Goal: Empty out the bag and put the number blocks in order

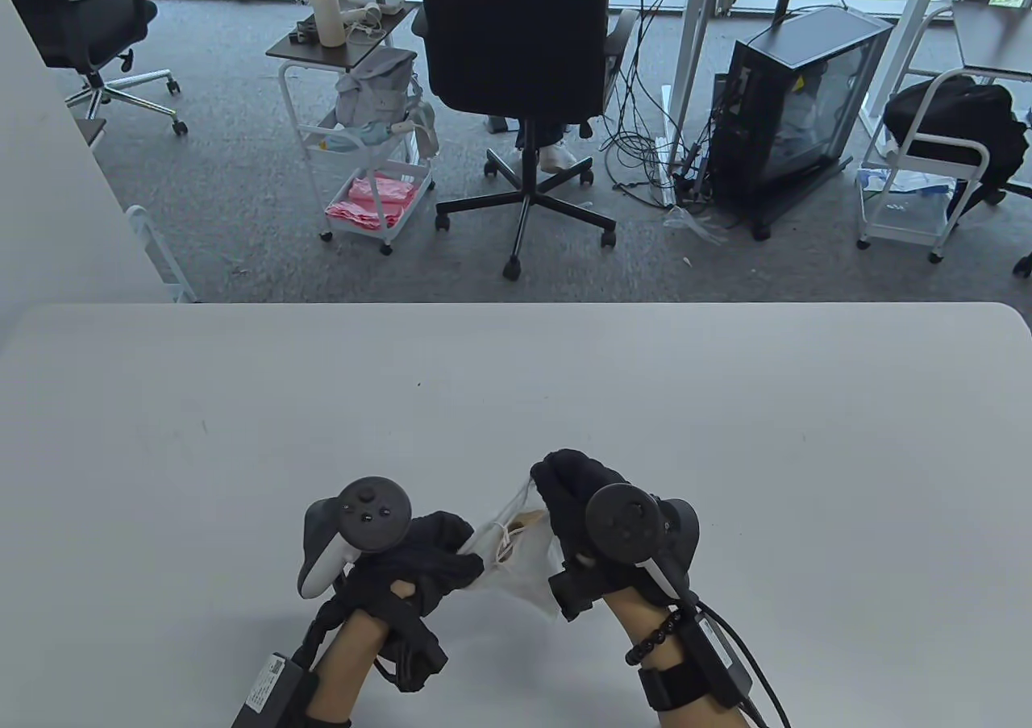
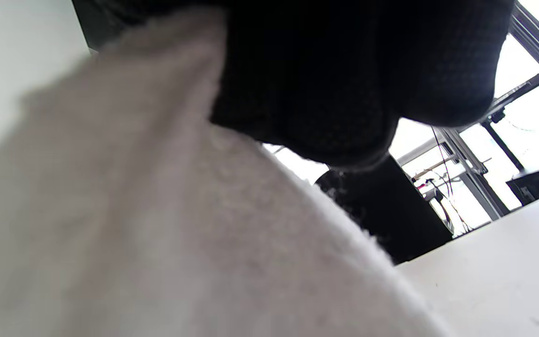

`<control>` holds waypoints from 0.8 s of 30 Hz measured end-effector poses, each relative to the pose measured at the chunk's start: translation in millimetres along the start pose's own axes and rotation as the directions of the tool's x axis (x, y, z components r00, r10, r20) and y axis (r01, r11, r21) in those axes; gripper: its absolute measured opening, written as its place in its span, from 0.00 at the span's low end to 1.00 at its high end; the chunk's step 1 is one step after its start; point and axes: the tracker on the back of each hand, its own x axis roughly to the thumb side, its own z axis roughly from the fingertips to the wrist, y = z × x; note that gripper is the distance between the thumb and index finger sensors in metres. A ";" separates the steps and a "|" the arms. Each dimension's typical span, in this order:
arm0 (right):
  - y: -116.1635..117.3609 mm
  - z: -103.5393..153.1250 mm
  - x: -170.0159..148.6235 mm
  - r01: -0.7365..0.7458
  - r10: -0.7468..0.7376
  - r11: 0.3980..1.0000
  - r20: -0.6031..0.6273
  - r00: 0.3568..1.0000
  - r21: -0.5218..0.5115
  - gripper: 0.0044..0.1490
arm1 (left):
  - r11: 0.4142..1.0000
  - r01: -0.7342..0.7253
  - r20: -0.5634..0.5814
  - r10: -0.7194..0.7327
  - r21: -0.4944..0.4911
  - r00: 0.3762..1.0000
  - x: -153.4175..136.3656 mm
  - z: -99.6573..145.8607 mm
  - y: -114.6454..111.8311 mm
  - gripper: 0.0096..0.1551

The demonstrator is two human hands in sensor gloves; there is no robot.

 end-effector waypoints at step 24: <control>98.7 22.1 -90.7 0.977 -0.668 -0.036 -0.732 0.133 0.211 0.59 | 0.295 -0.915 0.265 0.938 -0.275 0.223 -33.8 -36.9 10.0 0.23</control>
